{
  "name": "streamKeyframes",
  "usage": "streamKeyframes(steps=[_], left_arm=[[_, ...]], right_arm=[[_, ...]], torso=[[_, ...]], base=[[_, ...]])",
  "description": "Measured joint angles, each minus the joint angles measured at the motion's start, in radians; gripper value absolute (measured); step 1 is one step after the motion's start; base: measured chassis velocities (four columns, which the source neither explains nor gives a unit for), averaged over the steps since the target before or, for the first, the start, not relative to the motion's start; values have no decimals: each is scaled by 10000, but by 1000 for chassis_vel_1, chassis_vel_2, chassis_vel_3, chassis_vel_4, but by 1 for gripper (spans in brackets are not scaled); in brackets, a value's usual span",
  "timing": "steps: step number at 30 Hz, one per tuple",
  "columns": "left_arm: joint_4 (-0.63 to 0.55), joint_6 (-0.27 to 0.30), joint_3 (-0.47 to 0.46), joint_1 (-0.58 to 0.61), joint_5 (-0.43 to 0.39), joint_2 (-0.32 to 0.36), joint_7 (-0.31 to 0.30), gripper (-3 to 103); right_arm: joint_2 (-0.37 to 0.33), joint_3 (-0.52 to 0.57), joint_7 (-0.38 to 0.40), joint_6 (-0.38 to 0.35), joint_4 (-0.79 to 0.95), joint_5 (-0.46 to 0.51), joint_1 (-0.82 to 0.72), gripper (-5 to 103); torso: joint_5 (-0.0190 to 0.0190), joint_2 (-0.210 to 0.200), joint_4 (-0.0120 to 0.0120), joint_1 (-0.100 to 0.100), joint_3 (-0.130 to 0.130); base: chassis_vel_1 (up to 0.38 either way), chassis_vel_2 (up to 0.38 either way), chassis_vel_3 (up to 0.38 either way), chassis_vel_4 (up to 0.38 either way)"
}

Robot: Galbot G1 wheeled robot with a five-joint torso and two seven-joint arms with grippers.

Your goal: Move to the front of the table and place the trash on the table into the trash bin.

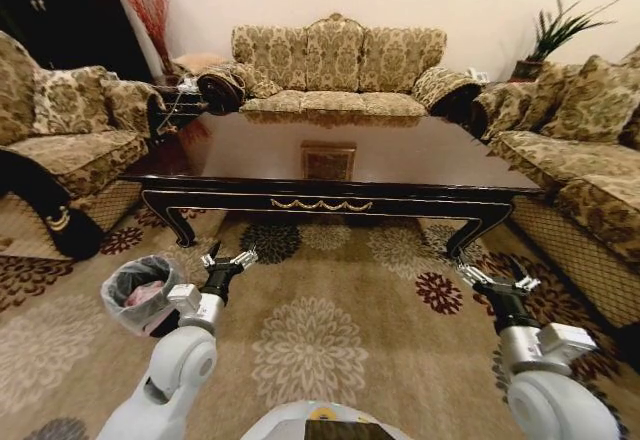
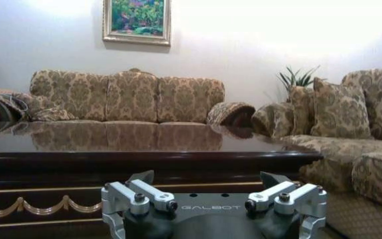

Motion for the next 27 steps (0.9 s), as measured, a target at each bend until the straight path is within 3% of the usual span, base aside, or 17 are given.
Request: streamKeyframes(steps=[3, 5, 7, 14, 23, 27], left_arm=[[143, -204, -156, 264, 788, -4, 205, 100], [575, -939, -634, 764, 2637, -159, 1010, 100], [697, -1175, -714, 862, 2921, -261, 1106, 100], [602, -1143, -385, 1090, 2618, -1033, 699, 100], [226, -687, -93, 1142, 3173, -1120, 404, 100], [193, -611, -99, 1103, 3178, -1080, 345, 100]], right_arm=[[140, 90, -193, 23, 36, -296, -70, 100], [488, 193, -633, 396, 10, -954, -287, 100], [619, 202, -740, 597, -33, -1147, -348, 100], [1189, -352, -921, 866, -2, -1319, -255, 100], [1174, -1870, -763, 956, 159, -1948, -370, 100], [1128, -1984, -677, 984, 127, -2025, -364, 100]], torso=[[-1, 0, 1, 0, 0], [-1, 0, 4, 0, 0], [-1, 1, 2, 0, 0], [-1, 1, 1, 0, 0], [-1, 1, 2, 0, 0], [0, 1, 1, 0, 1]], base=[[0, 0, 0, 0], [0, 0, 0, 0], [0, 0, 0, 0], [0, 0, 0, 0], [0, 0, 0, 0], [0, 0, 0, 0]])
